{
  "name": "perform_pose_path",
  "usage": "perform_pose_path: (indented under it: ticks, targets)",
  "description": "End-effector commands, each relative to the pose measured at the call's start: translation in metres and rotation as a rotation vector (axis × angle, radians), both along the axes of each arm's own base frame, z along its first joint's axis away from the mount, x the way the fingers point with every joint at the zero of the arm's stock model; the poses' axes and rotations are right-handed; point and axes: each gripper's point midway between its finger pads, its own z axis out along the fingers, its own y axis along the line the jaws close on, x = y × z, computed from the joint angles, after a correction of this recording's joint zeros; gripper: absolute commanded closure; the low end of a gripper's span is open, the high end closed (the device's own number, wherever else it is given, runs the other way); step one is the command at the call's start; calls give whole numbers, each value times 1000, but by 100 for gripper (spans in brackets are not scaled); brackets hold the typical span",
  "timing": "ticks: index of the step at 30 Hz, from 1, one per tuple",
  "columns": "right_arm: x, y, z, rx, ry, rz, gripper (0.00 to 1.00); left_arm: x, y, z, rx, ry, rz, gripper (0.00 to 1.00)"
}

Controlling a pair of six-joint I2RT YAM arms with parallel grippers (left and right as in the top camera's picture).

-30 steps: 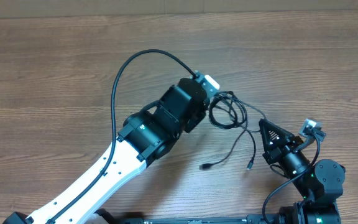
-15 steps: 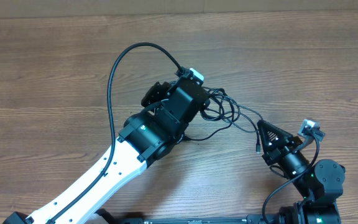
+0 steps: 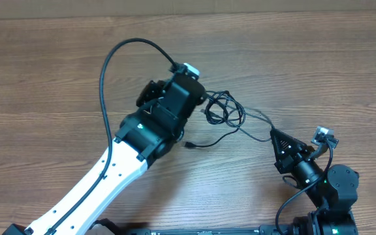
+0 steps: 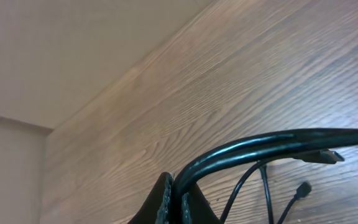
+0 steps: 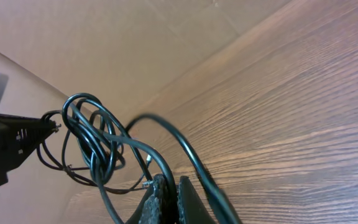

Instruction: Untangle cables

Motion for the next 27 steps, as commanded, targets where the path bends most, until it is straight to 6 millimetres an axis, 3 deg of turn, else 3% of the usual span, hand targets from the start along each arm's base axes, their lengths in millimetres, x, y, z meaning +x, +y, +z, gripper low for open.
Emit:
perform_pose_path:
  ticks: [1,7,11,14,18,21,23,24,25,27]
  targets:
    - [7,-21,8,2,-9,-127,96,11,55,23,52,-86,198,96]
    - [6,-15,18,222,44,-132,96,14,67,23,49,-82,228,96]
    - [0,4,45,321,-14,-7,96,15,66,21,43,-77,223,96]
    - [-4,13,61,323,-75,59,96,15,54,14,-6,-43,164,96]
    - [-4,12,56,280,-78,59,95,14,25,2,-119,27,43,96]
    - [-1,8,49,270,-56,25,86,9,-3,-7,-252,94,-56,96]
    - [1,2,41,268,-27,-14,67,5,-17,-10,-317,127,-110,96]
    - [3,-1,36,266,-7,-39,51,3,-25,-10,-351,144,-137,96]
    - [4,-5,30,263,16,-67,43,1,-33,-11,-391,162,-164,96]
    - [5,-11,20,266,57,-113,37,-4,-48,-10,-469,192,-209,96]
